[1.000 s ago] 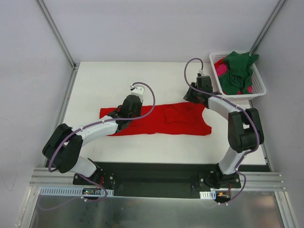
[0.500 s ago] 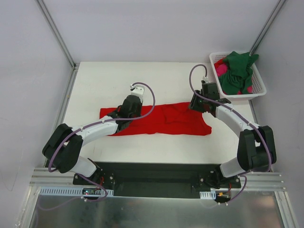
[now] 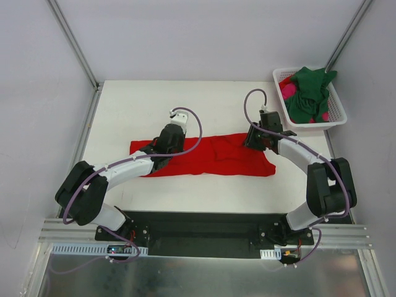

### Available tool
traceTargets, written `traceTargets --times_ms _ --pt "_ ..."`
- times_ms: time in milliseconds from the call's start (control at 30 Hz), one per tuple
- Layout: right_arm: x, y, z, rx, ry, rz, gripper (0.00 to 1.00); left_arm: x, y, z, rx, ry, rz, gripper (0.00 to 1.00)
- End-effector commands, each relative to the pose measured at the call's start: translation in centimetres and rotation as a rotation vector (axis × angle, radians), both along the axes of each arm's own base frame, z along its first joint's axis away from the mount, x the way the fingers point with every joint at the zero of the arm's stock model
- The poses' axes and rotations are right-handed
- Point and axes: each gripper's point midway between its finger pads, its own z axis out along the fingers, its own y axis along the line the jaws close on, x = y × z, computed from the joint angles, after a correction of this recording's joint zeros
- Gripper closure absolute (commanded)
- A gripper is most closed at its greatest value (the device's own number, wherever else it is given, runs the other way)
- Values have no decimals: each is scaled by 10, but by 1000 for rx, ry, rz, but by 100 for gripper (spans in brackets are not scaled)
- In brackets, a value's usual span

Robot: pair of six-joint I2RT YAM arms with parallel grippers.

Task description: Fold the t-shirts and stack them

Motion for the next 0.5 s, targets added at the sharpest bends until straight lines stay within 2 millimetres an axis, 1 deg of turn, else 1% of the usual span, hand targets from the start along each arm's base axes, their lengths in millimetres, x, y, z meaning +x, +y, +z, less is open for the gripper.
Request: traceTargets --times_ms 0,233,467 --pt "12 12 5 45 -20 11 65 6 1 10 -32 -30 13 100" --pt "18 18 -1 66 -11 16 66 6 2 11 -28 -33 16 100" --pt "25 23 8 77 -30 25 66 7 1 12 -28 -36 13 100"
